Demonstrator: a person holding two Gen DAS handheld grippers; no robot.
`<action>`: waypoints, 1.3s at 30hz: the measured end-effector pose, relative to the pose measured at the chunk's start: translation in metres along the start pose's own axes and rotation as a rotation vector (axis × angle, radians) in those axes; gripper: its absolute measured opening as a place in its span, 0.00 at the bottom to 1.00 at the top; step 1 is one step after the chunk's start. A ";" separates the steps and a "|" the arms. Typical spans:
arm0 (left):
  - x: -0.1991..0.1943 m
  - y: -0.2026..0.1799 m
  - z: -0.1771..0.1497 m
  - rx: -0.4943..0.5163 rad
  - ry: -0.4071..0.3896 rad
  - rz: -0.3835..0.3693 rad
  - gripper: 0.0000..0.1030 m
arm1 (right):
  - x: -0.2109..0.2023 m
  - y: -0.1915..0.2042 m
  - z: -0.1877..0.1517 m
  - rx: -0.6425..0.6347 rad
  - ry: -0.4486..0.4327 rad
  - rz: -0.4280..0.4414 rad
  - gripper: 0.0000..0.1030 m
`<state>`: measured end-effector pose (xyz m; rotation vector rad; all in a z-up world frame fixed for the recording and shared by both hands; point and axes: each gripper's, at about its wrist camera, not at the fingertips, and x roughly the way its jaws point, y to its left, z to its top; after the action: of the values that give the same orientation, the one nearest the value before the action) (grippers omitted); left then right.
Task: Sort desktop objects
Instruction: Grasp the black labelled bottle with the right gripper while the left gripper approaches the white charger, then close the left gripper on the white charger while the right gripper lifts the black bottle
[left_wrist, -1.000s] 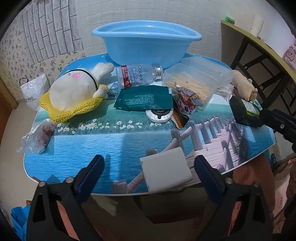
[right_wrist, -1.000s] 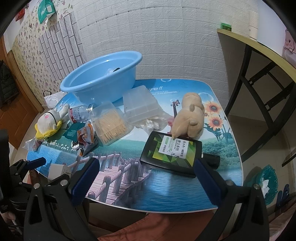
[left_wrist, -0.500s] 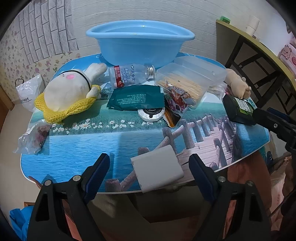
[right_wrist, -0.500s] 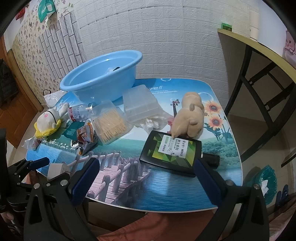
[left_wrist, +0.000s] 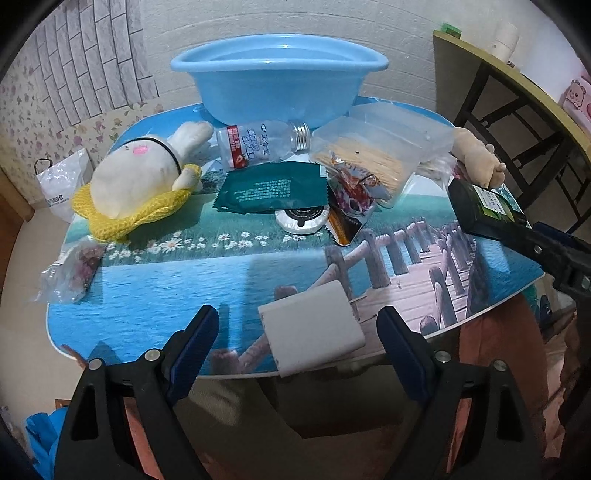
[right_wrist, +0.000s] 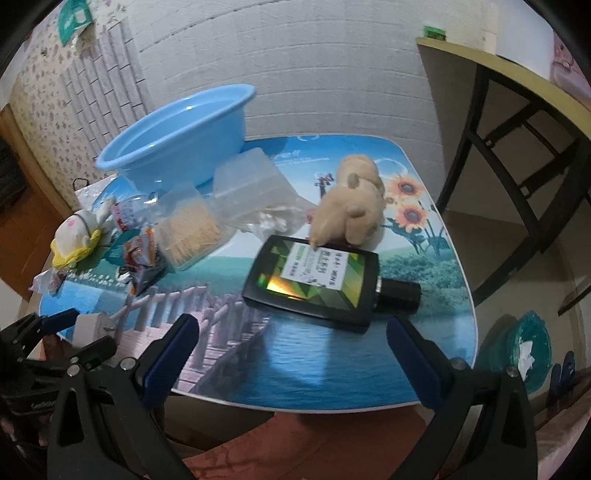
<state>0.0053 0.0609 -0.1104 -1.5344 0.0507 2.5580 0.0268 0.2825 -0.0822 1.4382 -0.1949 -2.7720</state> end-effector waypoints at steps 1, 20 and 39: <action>-0.001 0.000 -0.001 0.004 0.003 0.005 0.85 | 0.002 0.000 0.001 0.002 -0.001 -0.003 1.00; 0.008 -0.011 0.002 0.045 -0.004 0.024 0.55 | 0.031 0.011 0.016 -0.056 -0.006 -0.164 0.89; 0.023 0.007 0.024 0.033 -0.025 0.087 0.77 | 0.013 0.009 -0.005 -0.150 0.013 -0.103 0.89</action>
<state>-0.0273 0.0597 -0.1200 -1.5198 0.1596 2.6284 0.0229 0.2723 -0.0948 1.4683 0.0876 -2.7858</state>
